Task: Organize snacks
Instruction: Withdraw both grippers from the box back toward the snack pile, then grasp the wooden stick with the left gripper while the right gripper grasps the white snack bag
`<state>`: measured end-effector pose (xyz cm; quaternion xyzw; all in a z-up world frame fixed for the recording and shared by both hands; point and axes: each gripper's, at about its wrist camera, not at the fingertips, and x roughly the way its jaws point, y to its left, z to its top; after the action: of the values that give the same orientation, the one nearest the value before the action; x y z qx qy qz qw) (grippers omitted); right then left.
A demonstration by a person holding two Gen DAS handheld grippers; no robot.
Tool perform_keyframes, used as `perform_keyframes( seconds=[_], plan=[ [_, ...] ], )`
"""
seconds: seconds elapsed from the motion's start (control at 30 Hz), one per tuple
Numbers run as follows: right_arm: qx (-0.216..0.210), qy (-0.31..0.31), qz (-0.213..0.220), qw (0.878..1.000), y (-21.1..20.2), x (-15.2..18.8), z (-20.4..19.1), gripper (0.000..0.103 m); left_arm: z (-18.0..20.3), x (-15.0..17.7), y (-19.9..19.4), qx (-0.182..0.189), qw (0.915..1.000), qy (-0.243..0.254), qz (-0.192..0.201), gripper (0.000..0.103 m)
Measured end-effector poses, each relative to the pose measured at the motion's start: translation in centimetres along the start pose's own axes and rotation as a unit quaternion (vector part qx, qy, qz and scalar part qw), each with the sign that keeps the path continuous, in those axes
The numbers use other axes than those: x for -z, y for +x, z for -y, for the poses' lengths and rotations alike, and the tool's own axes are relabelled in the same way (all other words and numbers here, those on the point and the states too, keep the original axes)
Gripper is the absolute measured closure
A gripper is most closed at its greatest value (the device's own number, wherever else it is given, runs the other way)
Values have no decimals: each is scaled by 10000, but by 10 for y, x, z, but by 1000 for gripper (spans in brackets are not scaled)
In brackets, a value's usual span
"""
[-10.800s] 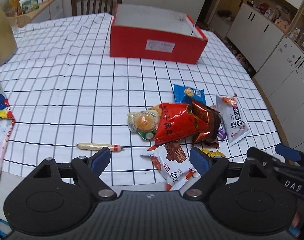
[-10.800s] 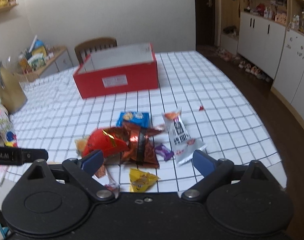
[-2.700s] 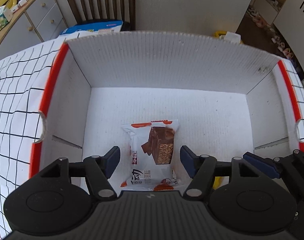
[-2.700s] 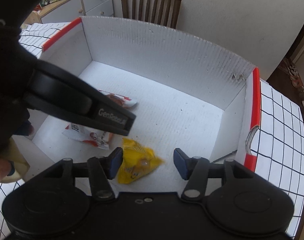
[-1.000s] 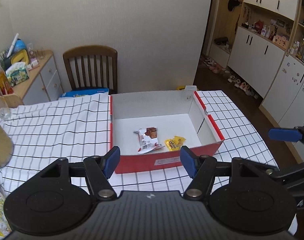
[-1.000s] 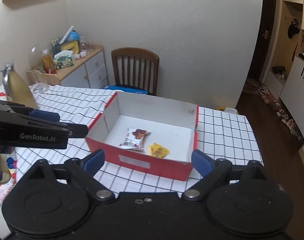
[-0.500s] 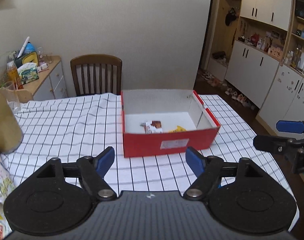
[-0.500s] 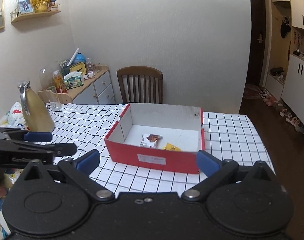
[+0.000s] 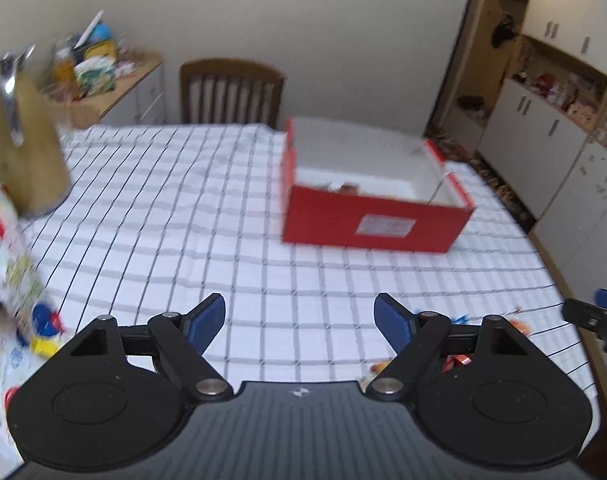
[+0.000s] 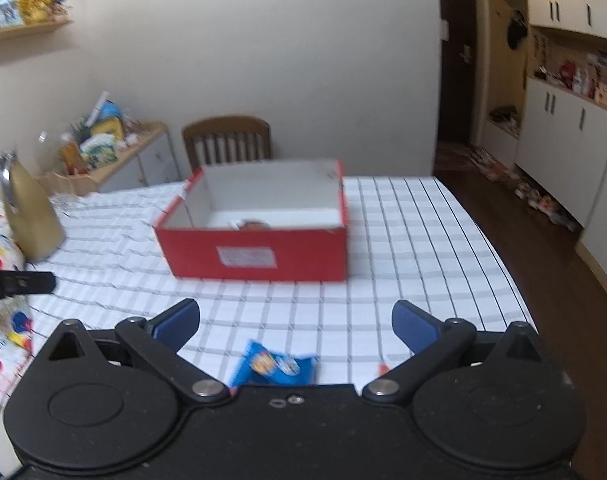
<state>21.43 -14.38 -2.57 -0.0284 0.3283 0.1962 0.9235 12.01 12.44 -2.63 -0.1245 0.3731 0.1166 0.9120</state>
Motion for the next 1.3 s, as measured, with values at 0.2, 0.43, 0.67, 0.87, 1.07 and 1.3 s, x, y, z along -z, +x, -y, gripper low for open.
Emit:
perform_keyframes(
  seconds=[0.2, 0.43, 0.67, 0.87, 1.07, 1.3],
  plan=[
    [245, 86, -308, 9992, 8, 29, 17, 0, -8, 27, 22, -385, 9979, -128, -510, 21],
    [277, 478, -730, 9958, 27, 47, 37, 0, -20, 54, 52, -621, 9874, -613, -1322, 22],
    [368, 803, -1020, 9909, 48, 53, 54, 1, -42, 77, 86, -655, 9542, -1716, -2363, 22],
    [418, 842, -1132, 9891, 57, 54, 61, 3, -40, 82, 97, -567, 9374, -2223, -2620, 23],
    [387, 857, -1273, 9874, 68, 53, 64, 10, -31, 78, 105, -677, 9367, -2203, -2634, 33],
    [383, 796, -1409, 9861, 77, 53, 64, 18, -23, 73, 111, -880, 9446, -1847, -2568, 58]
  ],
)
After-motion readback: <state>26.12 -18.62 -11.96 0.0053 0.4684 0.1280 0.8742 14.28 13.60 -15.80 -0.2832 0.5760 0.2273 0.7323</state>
